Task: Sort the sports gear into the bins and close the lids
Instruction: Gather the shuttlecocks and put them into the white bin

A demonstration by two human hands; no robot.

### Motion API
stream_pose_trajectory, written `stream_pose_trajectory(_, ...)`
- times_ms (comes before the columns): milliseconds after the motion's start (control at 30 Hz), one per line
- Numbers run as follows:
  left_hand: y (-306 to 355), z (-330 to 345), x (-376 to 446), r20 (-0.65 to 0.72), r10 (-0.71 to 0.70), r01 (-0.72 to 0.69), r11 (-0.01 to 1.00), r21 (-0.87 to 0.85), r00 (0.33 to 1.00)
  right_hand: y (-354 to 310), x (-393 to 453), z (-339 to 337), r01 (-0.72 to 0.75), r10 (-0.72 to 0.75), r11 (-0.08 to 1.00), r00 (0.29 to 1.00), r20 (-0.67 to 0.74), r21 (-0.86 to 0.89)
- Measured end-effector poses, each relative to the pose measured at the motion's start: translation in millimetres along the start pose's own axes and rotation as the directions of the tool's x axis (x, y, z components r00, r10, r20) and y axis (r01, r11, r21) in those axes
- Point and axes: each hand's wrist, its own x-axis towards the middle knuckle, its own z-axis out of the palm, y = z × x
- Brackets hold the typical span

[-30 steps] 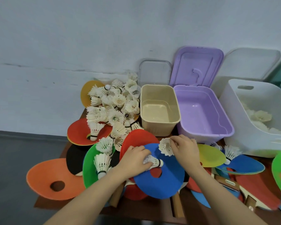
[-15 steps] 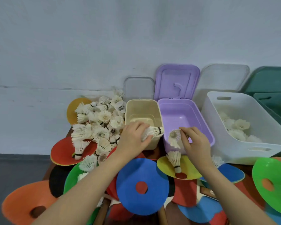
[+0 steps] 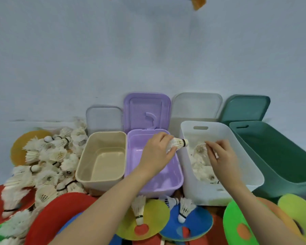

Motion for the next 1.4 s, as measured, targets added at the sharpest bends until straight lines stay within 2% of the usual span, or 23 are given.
stream_pose_trajectory(233,48,81,46,0.085,-0.099,0.106,0.991,-0.087,0.991,84,29,-8,-0.173,0.184,0.980,0.976,0.117,-0.093)
stream_pose_trajectory(400,53,124,73,0.183,-0.234,0.252,0.964,-0.081,0.955,116,47,9,-0.206,0.221,0.975,0.946,0.238,-0.085)
stream_pose_trajectory(500,48,139,77,0.296,-0.274,0.275,0.961,0.038,0.915,125,52,21,-0.247,0.271,0.962,0.901,0.339,-0.113)
stream_pose_trajectory(600,39,139,70,0.289,-0.238,0.193,0.965,0.177,0.927,124,46,28,-0.184,0.238,0.968,0.887,0.396,-0.168)
stream_pose_trajectory(700,29,128,61,0.256,-0.213,0.157,0.962,0.222,0.943,117,40,29,-0.112,0.173,0.979,0.897,0.406,-0.170)
stream_pose_trajectory(967,10,60,39,0.185,-0.190,0.133,0.950,0.281,0.964,65,40,38,-0.049,0.056,0.998,0.920,0.388,-0.028)
stream_pose_trajectory(1133,-18,5,16,0.111,-0.210,0.167,0.935,0.313,0.971,1,42,57,0.018,-0.060,0.992,0.939,0.339,0.126)
stream_pose_trajectory(1400,-97,-95,-33,0.055,-0.256,0.221,0.908,0.356,0.965,-120,31,114,-0.004,-0.088,0.970,0.926,0.368,0.242)
